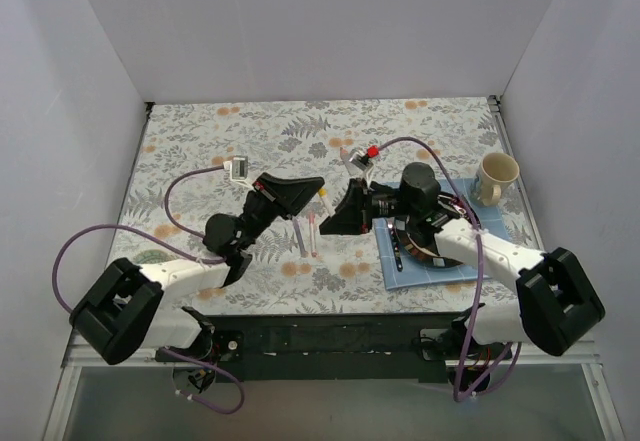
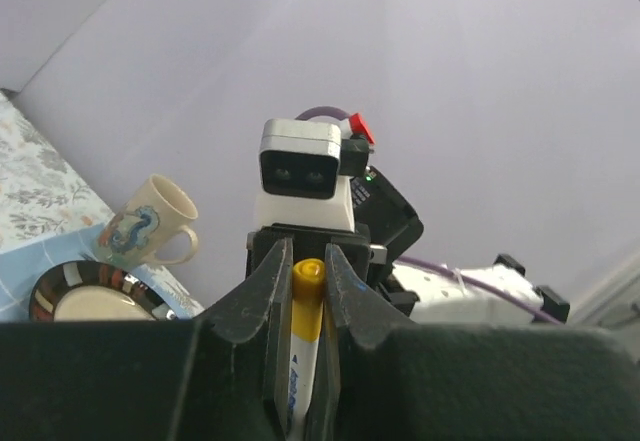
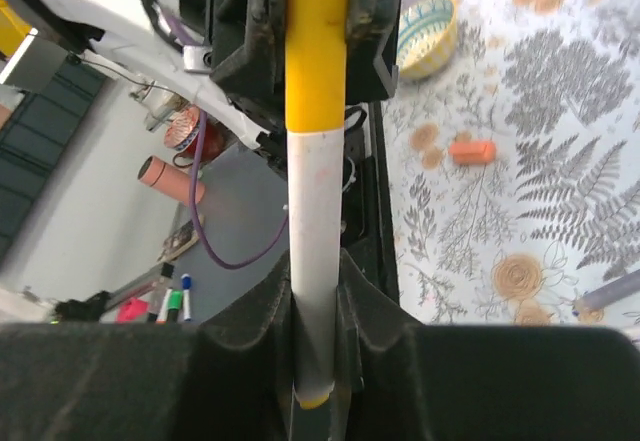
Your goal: Insert the pens into the pen caps
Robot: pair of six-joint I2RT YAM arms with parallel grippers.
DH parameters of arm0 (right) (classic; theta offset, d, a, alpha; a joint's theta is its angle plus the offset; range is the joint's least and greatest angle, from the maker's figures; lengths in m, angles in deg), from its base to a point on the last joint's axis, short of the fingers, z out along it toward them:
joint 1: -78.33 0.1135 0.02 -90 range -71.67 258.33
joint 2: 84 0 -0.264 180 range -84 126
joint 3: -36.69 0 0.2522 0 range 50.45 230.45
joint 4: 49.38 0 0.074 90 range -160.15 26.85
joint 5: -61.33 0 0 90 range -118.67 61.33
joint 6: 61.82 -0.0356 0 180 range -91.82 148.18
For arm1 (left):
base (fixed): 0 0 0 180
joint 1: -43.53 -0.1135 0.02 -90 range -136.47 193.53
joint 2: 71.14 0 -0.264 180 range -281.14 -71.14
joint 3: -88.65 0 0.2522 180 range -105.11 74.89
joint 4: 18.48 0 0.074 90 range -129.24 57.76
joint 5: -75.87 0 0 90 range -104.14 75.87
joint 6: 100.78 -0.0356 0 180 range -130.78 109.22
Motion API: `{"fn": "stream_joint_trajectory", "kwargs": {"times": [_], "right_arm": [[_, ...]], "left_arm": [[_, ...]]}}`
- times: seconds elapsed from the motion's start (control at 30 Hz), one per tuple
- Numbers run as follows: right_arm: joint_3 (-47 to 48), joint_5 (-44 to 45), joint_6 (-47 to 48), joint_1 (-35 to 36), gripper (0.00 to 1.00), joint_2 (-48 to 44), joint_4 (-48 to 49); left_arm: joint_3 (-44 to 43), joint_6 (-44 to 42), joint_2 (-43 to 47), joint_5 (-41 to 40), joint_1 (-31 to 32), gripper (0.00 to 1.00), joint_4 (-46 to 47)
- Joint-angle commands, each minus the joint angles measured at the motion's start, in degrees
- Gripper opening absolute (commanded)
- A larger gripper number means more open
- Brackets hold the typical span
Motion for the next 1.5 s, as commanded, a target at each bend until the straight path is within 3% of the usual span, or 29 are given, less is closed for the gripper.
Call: {"fn": "stream_joint_trajectory", "kwargs": {"times": [0.0, 0.03, 0.1, 0.13, 0.23, 0.43, 0.67, 0.93, 1.0, 1.1, 1.2, 1.23, 1.37, 1.47], "right_arm": [[-7.53, 10.95, -1.59, -4.08, 0.31, -8.86, 24.06], [-11.03, 10.77, -0.18, -4.08, 0.36, -12.18, 20.89], [-12.91, 11.73, 3.42, -4.08, 0.57, -17.89, 13.52], [-13.70, 12.95, 7.36, -4.08, 0.59, -19.93, 4.00], [-16.69, 18.67, 11.25, -4.17, 0.64, -27.84, -6.78], [-16.87, 25.01, 14.16, -4.17, 0.66, -34.97, -15.96], [-16.08, 25.27, 13.72, -4.08, 0.65, -34.27, -18.60], [-16.08, 25.09, 13.55, -4.08, 0.65, -34.62, -20.01], [-16.34, 24.92, 13.55, -4.17, 0.64, -34.80, -19.83], [-16.43, 24.92, 13.55, -4.08, 0.64, -34.54, -19.57], [-16.43, 24.57, 13.37, -4.08, 0.64, -34.45, -19.57], [-16.26, 24.31, 13.28, -4.17, 0.64, -34.54, -19.57], [-15.99, 24.39, 13.28, -4.17, 0.64, -35.24, -19.66], [-15.73, 24.48, 13.28, -4.08, 0.63, -35.50, -19.74]], "left_arm": [[-4.03, -10.45, 6.65, 26.17, -0.25, 0.00, -22.90], [-6.16, -14.13, 9.19, 23.90, -1.40, 0.00, -30.24], [-12.38, -21.97, 10.18, 17.82, -2.11, 0.00, -46.23], [-13.64, -23.47, 10.70, 17.12, -2.81, 0.00, -49.09], [-18.91, -29.01, 11.41, 12.81, -4.13, 0.00, -61.05], [-26.12, -35.35, 6.85, -2.91, -7.11, 0.00, -86.10], [-21.30, -32.11, 1.23, -6.87, -10.63, 0.00, -86.21], [-22.17, -32.10, -8.61, -11.02, -11.95, 0.00, -86.22], [-22.70, -31.75, -10.11, -11.28, -12.13, 0.06, -85.86], [-23.66, -31.57, -12.75, -12.15, -12.22, 0.06, -85.95], [-24.37, -31.40, -13.55, -15.13, -12.31, 0.21, -86.91], [-24.89, -31.57, -13.38, -15.84, -12.31, 0.35, -87.18], [-27.00, -35.08, -9.78, -16.99, -12.31, 0.61, -89.80], [-29.98, -39.82, -5.56, -19.44, -12.22, 0.70, -96.72]]}}
